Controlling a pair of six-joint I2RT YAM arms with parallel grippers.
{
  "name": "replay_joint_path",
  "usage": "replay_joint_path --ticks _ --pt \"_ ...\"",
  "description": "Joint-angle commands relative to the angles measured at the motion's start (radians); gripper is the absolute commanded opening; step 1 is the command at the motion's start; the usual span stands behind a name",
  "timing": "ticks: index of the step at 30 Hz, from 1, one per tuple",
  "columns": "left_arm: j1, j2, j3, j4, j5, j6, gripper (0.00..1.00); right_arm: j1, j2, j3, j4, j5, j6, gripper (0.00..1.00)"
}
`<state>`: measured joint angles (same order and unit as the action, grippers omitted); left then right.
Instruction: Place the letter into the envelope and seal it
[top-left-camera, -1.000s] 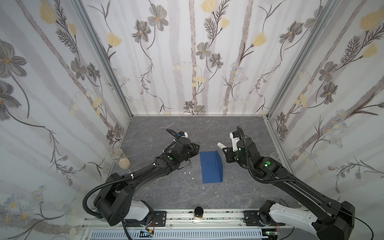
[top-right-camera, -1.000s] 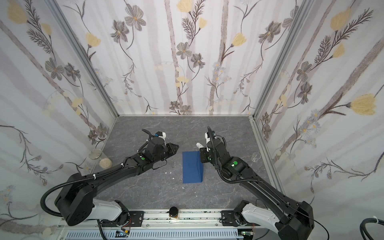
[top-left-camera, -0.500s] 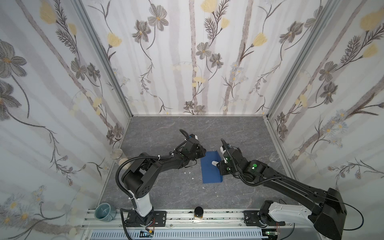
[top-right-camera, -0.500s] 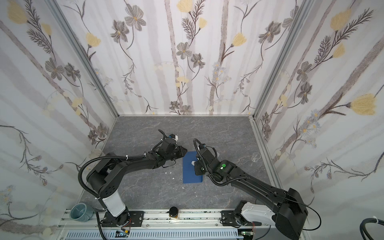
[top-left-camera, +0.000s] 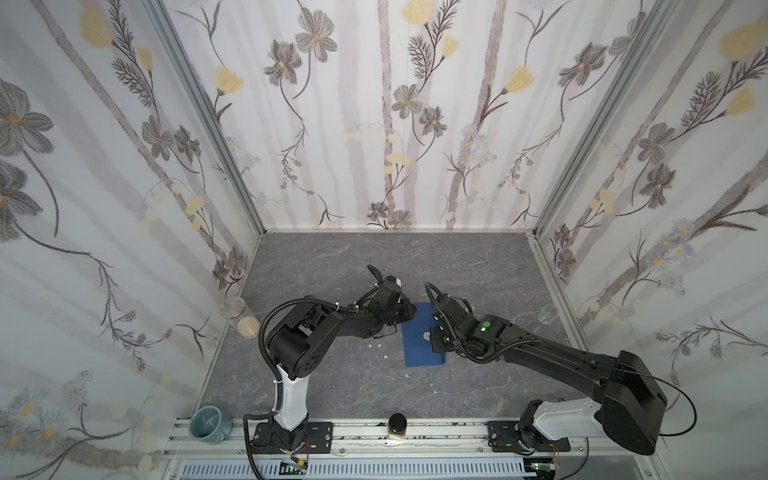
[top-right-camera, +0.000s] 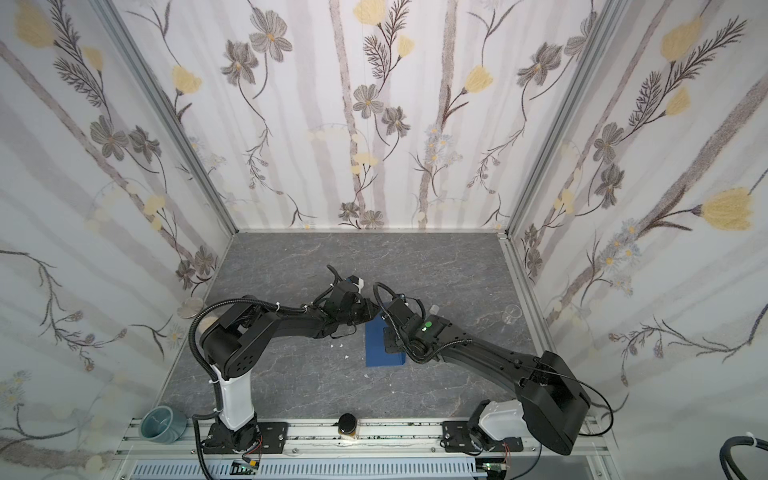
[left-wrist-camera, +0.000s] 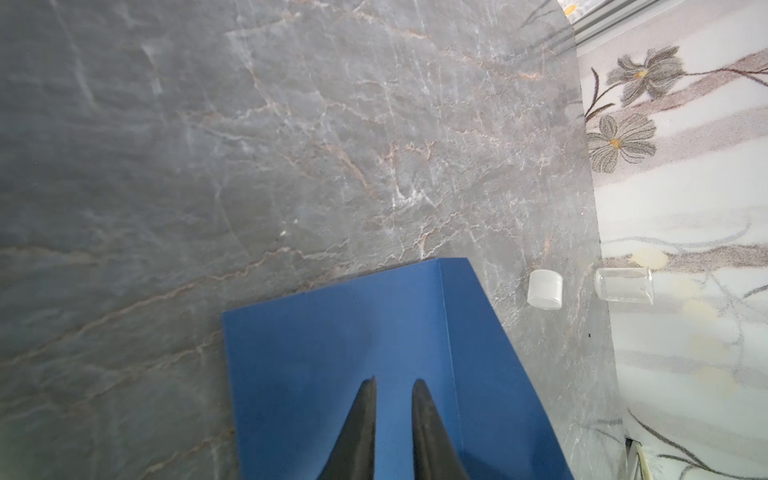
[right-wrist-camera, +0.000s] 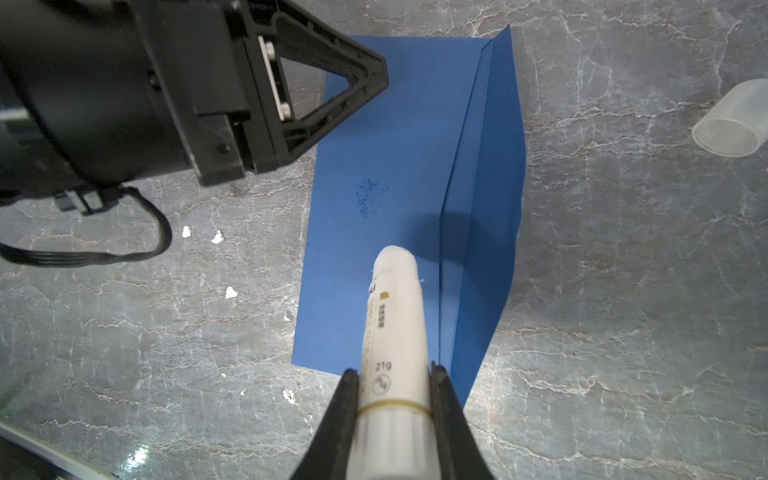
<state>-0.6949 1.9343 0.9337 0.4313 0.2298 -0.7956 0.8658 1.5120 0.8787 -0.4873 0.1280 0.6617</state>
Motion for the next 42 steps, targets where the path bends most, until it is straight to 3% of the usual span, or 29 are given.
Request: replay_joint_path --ticks 1,17,29,42 --pt "-0.002 -0.004 -0.026 0.052 -0.007 -0.026 0.17 0.001 0.020 0.014 0.019 0.025 0.017 0.00" --pt "-0.026 -0.076 -0.106 0.063 -0.020 -0.083 0.17 0.001 0.076 0.013 0.032 0.052 0.011 0.00" --pt "-0.023 0.057 0.004 0.059 0.024 -0.071 0.18 0.002 0.123 0.014 0.030 0.071 0.021 0.00" --pt "-0.027 0.049 -0.085 0.045 0.036 -0.082 0.17 0.001 0.169 0.055 0.009 0.113 0.028 0.00"
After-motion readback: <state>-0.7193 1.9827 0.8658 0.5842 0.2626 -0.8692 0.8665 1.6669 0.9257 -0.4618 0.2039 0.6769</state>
